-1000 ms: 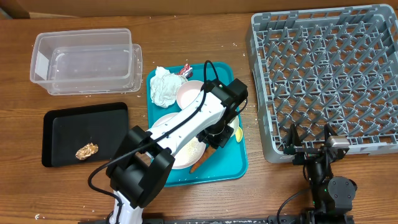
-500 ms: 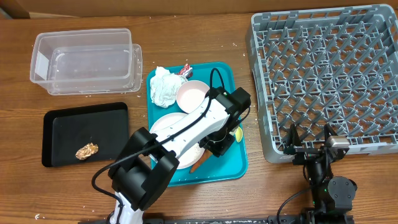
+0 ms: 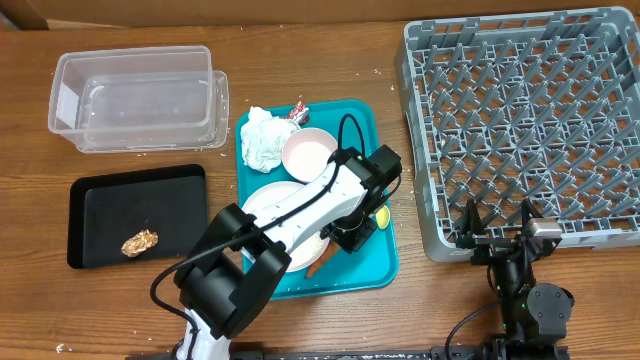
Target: Sort waste into correct bins and load items into the dishwasher
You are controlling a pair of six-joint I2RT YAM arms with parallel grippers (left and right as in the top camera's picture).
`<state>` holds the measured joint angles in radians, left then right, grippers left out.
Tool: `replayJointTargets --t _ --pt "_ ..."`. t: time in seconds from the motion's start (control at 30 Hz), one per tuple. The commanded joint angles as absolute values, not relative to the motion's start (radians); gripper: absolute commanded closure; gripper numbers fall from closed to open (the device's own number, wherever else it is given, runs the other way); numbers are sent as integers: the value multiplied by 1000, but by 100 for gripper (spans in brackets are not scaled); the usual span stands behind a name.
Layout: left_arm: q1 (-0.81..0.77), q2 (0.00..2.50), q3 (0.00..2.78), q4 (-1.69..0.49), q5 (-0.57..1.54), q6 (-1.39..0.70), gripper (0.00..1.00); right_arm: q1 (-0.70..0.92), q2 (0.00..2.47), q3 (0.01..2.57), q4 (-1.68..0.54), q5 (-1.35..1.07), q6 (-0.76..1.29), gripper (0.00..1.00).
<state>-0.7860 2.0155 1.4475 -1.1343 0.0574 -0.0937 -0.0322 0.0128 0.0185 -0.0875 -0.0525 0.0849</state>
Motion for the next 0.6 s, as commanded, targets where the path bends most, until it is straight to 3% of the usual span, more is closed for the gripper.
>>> replayJointTargets --t 0.0,0.57 --pt "-789 2027 1408 -1125 42 -66 59 -33 3 8 -80 -54 81 0" --pt "-844 2027 1401 -1136 53 -31 55 -33 3 8 -80 -54 81 0"
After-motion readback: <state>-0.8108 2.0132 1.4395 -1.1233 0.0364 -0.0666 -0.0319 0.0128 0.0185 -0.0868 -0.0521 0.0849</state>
